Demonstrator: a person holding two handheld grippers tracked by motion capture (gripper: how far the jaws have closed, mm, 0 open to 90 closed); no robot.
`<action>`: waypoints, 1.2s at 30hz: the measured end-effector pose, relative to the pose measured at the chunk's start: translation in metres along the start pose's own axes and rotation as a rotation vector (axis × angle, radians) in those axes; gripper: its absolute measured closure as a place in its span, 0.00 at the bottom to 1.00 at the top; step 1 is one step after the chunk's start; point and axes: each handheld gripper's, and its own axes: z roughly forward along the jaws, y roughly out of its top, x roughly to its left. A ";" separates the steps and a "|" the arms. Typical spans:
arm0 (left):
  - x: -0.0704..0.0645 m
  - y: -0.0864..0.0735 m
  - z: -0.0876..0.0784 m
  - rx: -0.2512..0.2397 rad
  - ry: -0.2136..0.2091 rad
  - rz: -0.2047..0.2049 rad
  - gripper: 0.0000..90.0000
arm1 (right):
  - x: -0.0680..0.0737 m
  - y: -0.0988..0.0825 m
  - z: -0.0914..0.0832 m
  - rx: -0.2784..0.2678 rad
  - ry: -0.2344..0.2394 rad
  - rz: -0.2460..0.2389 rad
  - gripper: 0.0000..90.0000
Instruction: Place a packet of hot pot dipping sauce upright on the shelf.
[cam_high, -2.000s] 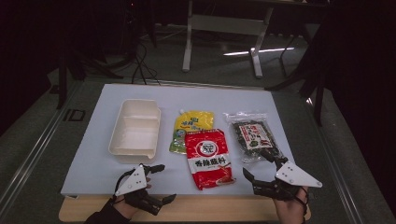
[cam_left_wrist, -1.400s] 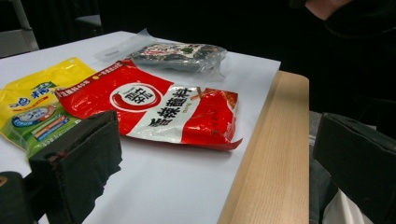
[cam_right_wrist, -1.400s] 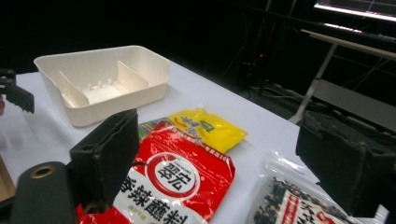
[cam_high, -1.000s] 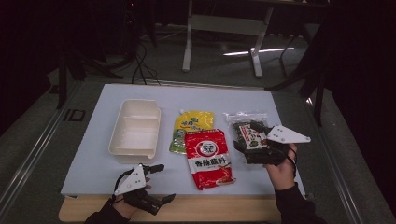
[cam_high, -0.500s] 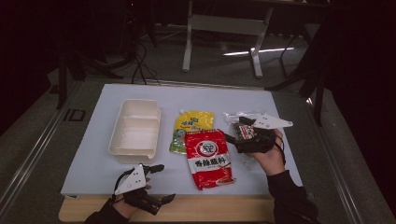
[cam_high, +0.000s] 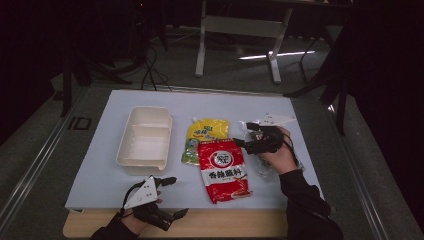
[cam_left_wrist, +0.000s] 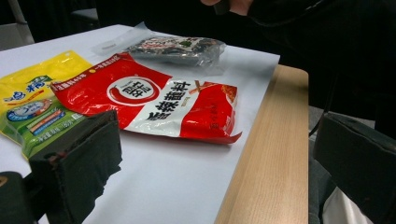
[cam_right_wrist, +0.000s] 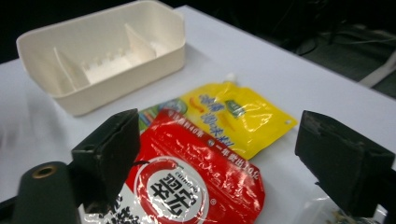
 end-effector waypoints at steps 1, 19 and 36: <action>0.000 0.000 0.000 0.000 -0.001 -0.002 0.02 | -0.001 -0.001 0.003 0.014 0.001 -0.001 0.16; 0.000 -0.001 0.001 0.011 -0.011 -0.001 0.02 | -0.028 -0.014 0.053 0.207 0.032 0.040 0.24; -0.002 -0.002 0.002 0.024 0.005 0.025 0.03 | -0.046 -0.026 0.079 0.329 0.082 0.102 0.26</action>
